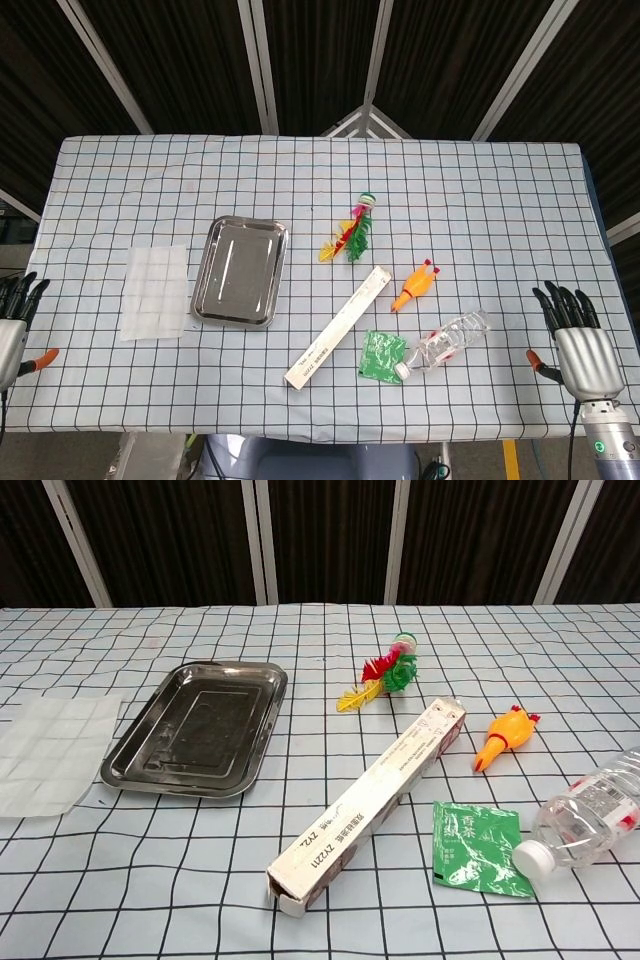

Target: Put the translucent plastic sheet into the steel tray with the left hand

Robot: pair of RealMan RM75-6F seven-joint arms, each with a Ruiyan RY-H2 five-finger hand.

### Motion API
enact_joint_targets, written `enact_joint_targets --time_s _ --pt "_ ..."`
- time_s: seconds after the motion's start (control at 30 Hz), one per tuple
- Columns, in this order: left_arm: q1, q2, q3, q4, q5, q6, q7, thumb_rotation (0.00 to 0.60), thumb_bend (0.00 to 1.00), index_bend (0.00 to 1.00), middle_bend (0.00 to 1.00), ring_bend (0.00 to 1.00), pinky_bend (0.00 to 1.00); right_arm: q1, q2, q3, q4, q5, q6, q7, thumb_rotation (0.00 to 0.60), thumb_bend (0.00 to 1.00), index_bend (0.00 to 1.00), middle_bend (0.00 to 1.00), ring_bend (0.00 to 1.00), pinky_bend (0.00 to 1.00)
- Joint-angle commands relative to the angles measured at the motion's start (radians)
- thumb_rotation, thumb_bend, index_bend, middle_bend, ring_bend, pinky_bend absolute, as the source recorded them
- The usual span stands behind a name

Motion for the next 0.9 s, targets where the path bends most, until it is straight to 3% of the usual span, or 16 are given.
enact_joint_targets --time_s 0.03,0.37,0.63,0.9 --pt "-0.005 -0.004 0.002 -0.008 -0.01 -0.017 0.012 0.6 0.0 0.0 0.0 0.0 0.08 -0.002 0.002 0.0 0.0 0.0 0.004 0.005 0.6 0.29 0.0 0.0 0.0 0.04" --pt "-0.054 -0.062 0.003 -0.038 -0.054 -0.122 0.108 0.6 0.02 0.0 0.0 0.0 0.08 -0.003 0.0 -0.004 0.004 -0.017 0.012 0.027 0.6 0.29 0.0 0.0 0.0 0.04" --pt "-0.111 -0.239 0.009 0.059 -0.06 -0.186 0.256 0.6 0.11 0.0 0.0 0.0 0.08 -0.005 0.001 -0.004 0.007 -0.025 0.022 0.052 0.6 0.29 0.0 0.0 0.0 0.04" --pt "-0.13 -0.329 0.012 0.139 -0.056 -0.198 0.281 0.6 0.16 0.0 0.0 0.0 0.08 -0.006 0.002 -0.005 0.007 -0.028 0.024 0.064 0.6 0.29 0.0 0.0 0.0 0.04"
